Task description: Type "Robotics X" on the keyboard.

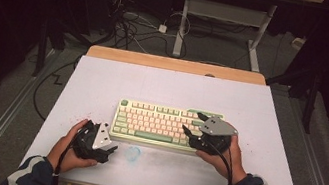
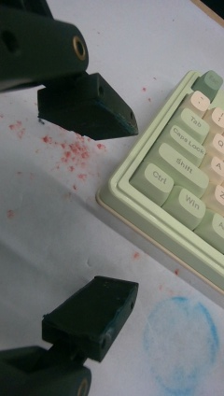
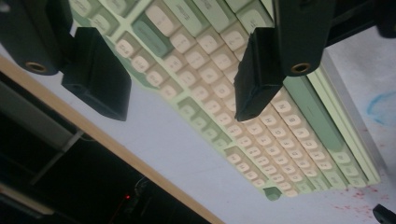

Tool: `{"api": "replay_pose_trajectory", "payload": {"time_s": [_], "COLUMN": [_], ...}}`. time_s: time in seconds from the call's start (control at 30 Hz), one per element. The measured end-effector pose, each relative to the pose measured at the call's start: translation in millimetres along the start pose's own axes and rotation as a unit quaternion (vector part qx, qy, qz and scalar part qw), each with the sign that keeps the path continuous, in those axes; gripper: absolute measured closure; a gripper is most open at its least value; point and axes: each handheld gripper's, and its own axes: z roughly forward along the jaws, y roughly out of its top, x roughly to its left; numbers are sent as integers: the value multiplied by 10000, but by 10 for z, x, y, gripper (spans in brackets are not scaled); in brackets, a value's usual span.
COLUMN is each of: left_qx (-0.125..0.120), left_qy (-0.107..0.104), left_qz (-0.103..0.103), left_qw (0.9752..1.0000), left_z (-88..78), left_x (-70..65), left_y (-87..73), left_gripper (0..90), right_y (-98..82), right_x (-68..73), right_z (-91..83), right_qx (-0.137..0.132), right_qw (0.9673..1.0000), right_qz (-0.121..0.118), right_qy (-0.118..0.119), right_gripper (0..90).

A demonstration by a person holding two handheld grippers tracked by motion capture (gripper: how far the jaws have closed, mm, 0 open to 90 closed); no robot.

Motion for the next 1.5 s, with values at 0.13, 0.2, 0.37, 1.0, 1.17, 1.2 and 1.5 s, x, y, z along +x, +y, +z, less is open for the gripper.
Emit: {"api": "replay_pose_trajectory", "payload": {"time_s": [0.13,0.2,0.37,1.0,1.17,1.2,1.5], "left_qx": [-14,-25,-119,-412,-458,-429,-373], "left_qy": [37,58,103,-49,-136,-162,-283], "left_qz": [-37,-42,-129,-602,-574,-581,-469], "left_qw": [10000,10000,9998,9973,9972,9973,9978], "left_z": [13,13,14,-25,-6,5,116], "left_x": [12,15,37,77,70,66,26], "left_y": [16,21,47,217,323,353,575], "left_gripper": [204,204,204,302,430,481,847], "right_y": [-88,-139,-264,-743,-782,-779,-798], "right_x": [-32,-41,-48,27,70,74,115], "right_z": [-130,-179,-332,-761,-733,-725,-685], "right_qx": [-114,-96,-92,72,198,200,304], "right_qw": [9999,9998,9991,9972,9977,9978,9980], "right_qz": [36,19,72,104,26,10,-96], "right_qy": [-116,-176,-406,-743,-645,-633,-554], "right_gripper": [303,289,245,217,220,220,225]}}
